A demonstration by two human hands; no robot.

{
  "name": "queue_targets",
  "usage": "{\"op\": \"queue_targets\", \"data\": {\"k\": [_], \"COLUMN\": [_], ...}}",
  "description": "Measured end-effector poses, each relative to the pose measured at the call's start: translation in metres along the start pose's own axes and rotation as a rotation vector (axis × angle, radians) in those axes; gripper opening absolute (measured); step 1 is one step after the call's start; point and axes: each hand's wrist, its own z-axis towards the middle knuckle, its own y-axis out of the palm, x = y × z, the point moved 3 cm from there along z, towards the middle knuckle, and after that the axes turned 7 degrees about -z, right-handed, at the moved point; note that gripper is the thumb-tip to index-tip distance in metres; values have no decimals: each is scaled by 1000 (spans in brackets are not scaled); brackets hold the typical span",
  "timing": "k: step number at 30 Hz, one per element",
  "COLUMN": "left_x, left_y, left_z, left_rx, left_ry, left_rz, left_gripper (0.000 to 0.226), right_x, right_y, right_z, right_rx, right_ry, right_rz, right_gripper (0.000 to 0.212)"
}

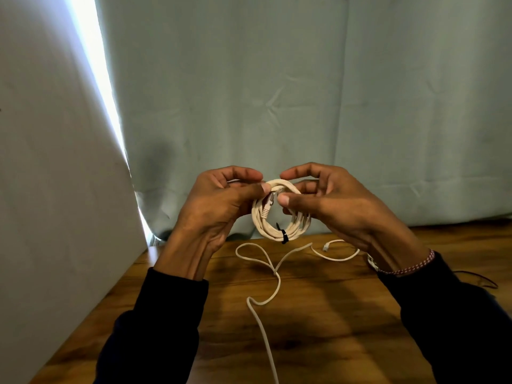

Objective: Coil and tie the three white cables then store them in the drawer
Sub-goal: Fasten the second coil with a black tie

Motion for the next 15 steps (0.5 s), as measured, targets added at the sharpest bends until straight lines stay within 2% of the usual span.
{"op": "queue_targets", "data": {"k": [2, 5, 10, 13, 15], "left_x": [-1, -4, -8, -10, -8], "left_y": [3, 6, 7, 8, 8], "left_z": [0, 0, 2, 3, 3], "left_rx": [-13, -24, -18, -6, 3], "left_ry": [-19, -29, -39, -37, -13], "left_rz": [-5, -13, -27, -26, -12], "left_gripper": [19, 21, 23, 24, 23], "right_x": [2, 4, 1, 1, -1], "right_y": [0, 0, -3, -3, -2], "right_z": [1, 2, 1, 1, 0], "right_rx": [-42, -79, -18, 42, 54], "right_ry": [44, 54, 54, 3, -23], "right_rz": [15, 14, -112, -273, -269], "right_gripper": [51, 43, 33, 24, 22]}}
